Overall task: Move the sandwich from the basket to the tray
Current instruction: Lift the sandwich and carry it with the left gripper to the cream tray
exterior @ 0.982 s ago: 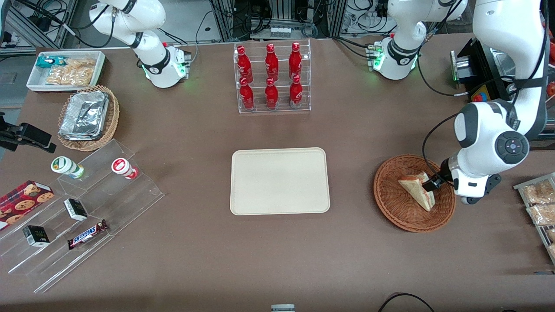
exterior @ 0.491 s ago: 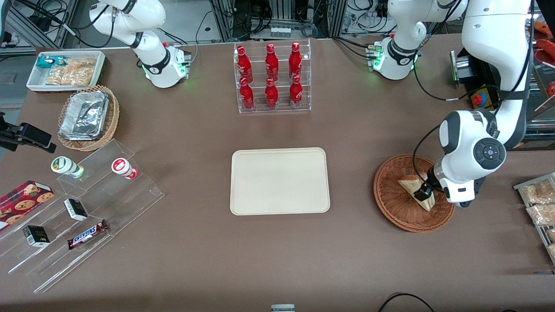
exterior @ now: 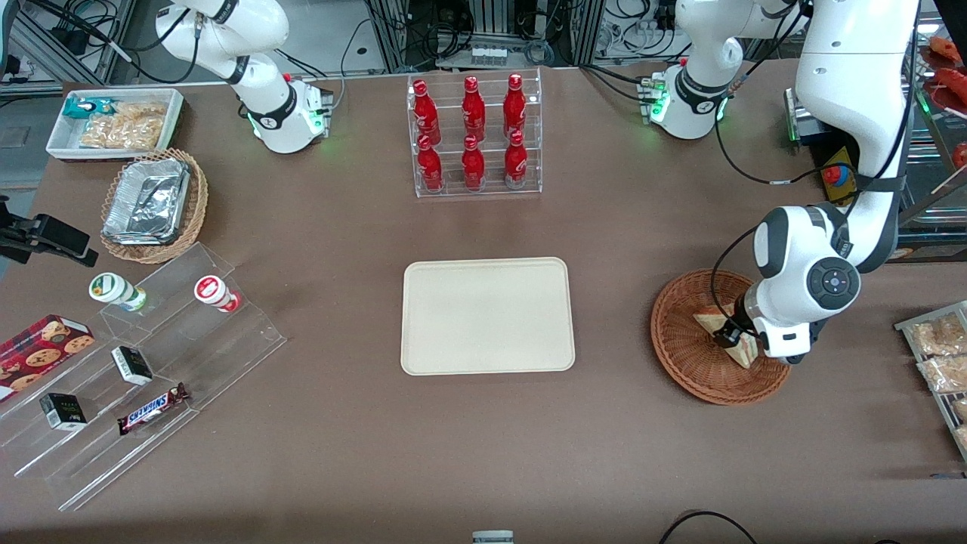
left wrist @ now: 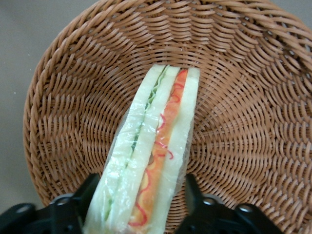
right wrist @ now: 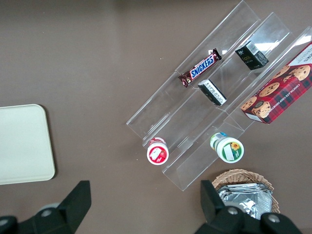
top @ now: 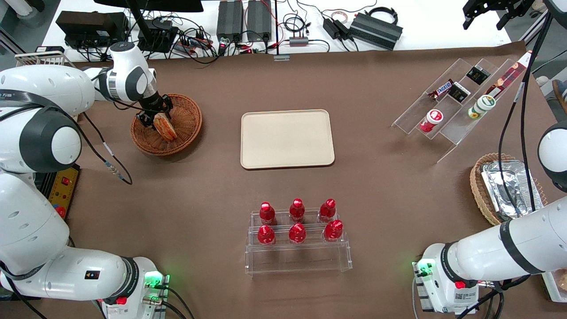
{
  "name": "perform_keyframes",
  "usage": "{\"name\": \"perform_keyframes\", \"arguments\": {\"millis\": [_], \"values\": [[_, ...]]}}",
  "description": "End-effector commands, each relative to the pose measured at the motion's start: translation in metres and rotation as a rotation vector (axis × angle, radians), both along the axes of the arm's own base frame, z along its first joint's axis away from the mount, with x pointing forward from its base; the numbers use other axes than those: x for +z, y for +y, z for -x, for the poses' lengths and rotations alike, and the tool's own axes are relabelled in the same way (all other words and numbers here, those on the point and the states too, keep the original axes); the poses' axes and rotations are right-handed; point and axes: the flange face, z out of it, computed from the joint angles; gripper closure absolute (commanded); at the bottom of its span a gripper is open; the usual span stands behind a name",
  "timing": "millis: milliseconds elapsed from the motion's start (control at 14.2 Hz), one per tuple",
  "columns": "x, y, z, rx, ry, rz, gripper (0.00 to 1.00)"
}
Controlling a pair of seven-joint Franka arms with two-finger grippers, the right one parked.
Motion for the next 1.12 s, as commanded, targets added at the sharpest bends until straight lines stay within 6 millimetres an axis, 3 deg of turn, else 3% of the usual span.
{"name": "perform_keyframes", "arguments": {"millis": [0,140,281,561,772,842,1053], "values": [[0.013,-0.003,-0.001,-0.009,-0.014,-0.007,0.89],[0.024,-0.006,0.003,-0.053,0.028,-0.006,0.94],[0.051,-0.019,0.002,-0.2,0.037,0.016,0.98],[0.078,-0.101,-0.008,-0.457,-0.019,0.044,0.97],[0.078,-0.178,-0.012,-0.588,-0.031,0.067,0.97],[0.078,-0.195,-0.013,-0.61,-0.019,0.069,0.97],[0.07,-0.263,0.0,-0.705,0.015,0.094,0.99]]}}
